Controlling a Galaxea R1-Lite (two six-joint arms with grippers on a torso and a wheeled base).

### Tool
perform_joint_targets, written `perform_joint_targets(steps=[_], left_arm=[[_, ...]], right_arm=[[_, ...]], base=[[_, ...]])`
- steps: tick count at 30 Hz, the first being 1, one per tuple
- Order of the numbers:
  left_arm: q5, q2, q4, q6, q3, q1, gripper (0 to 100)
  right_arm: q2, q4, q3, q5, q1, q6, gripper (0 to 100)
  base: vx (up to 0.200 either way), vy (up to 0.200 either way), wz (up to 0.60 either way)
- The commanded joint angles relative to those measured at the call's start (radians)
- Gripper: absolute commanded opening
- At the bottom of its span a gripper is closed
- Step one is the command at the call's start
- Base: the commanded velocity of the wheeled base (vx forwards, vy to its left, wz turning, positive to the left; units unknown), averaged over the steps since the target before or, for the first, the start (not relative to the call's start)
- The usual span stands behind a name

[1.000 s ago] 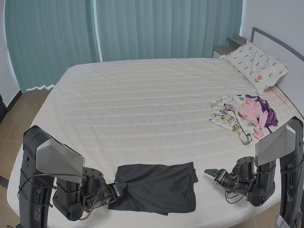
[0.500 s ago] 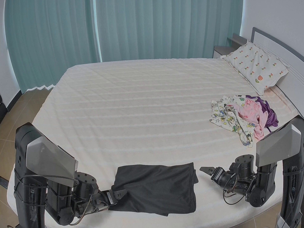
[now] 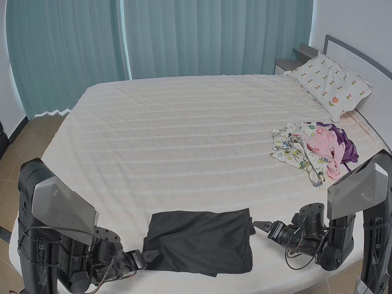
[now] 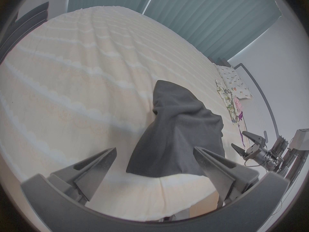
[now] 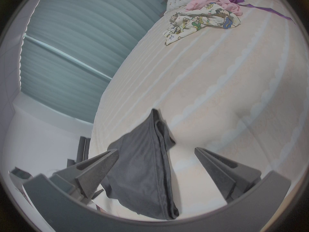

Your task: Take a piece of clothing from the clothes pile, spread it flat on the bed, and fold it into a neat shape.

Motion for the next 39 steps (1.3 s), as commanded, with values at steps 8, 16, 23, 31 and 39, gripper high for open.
perform_joint_targets(steps=[8,16,23,31,39], left_arm=[[0.000,-0.007,-0.017,-0.040,0.013,0.000,100],[0.006,-0.034,-0.017,-0.086,0.004,0.012,100],[0.003,-0.106,-0.017,-0.129,-0.003,0.064,100],[0.010,-0.105,-0.017,-0.129,-0.020,0.086,100],[0.011,-0.105,-0.017,-0.129,-0.022,0.087,100]], right_arm=[[0.075,-0.013,0.012,-0.032,0.096,-0.120,100],[0.071,-0.010,-0.066,0.032,0.090,-0.292,100],[0.084,0.050,-0.135,0.110,0.105,-0.307,100],[0.088,0.186,-0.218,0.132,0.105,-0.309,100],[0.099,0.238,-0.267,0.153,0.111,-0.309,100]], base=[[-0.200,0.000,0.00],[-0.025,0.000,0.00],[0.000,0.000,0.00],[0.000,0.000,0.00],[0.000,0.000,0.00]])
